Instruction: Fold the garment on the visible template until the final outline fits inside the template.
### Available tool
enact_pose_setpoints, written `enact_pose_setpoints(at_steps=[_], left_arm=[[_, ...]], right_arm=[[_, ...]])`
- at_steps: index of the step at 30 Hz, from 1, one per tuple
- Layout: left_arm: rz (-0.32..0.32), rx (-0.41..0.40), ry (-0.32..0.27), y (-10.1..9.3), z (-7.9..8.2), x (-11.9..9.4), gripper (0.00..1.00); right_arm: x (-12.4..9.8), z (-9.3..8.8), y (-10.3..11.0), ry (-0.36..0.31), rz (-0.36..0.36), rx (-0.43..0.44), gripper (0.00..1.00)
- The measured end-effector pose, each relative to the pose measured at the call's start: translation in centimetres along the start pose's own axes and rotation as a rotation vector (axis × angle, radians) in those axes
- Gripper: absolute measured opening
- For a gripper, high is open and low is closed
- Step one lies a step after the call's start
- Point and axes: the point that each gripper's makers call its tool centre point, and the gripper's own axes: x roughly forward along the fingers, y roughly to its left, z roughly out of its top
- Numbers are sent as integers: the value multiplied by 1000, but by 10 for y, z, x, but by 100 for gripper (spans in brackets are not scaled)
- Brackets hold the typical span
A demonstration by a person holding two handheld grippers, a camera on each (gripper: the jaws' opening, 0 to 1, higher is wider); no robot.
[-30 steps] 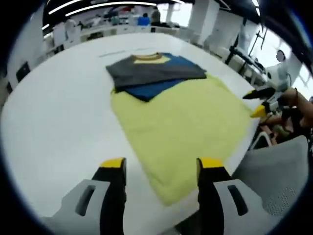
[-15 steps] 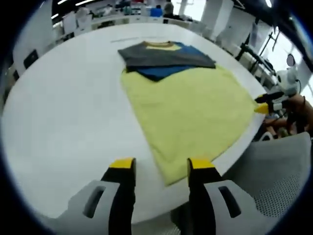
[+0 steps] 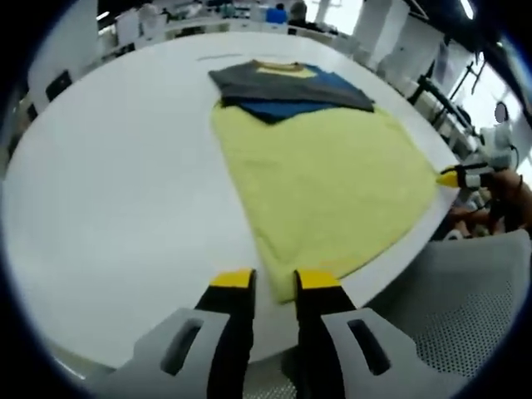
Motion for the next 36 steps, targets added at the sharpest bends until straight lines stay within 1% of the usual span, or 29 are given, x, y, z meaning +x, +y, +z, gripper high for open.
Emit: enact_pose_setpoints(at_steps=[1,3,4,7,8,11,18,23,30,33,36], left_arm=[[-1,-2,4,-1,-1,0,15],[-3,-35,8,-3,-2,0,11],[-8,-38,10,-5,-3,0,9],[22,-15,20,-3,-4,0,4],[24,-15,19,-3,-4,1,4],[17,-40,19,-3,-3,1,1],[31,4,19,-2,-5,-2,0],[31,26,38,-2,-7,-5,0],[34,78,58,-5,-13,-12,0],[37,123,74,-7,-17,-16,0],[43,151,87,-9,-21,-19,0]], right_arm=[[0,-1,0,1,1,8,12],[1,0,0,-14,4,21,9],[0,1,0,-19,5,26,8],[1,1,-1,-21,-1,30,3],[1,1,-1,-20,-3,33,1],[2,1,-3,-20,-4,41,0],[2,-2,-2,-7,7,25,0],[-1,-6,1,12,17,8,0],[-7,-12,6,37,28,-22,0],[-10,-16,8,45,36,-30,0],[-12,-20,11,55,43,-36,0]])
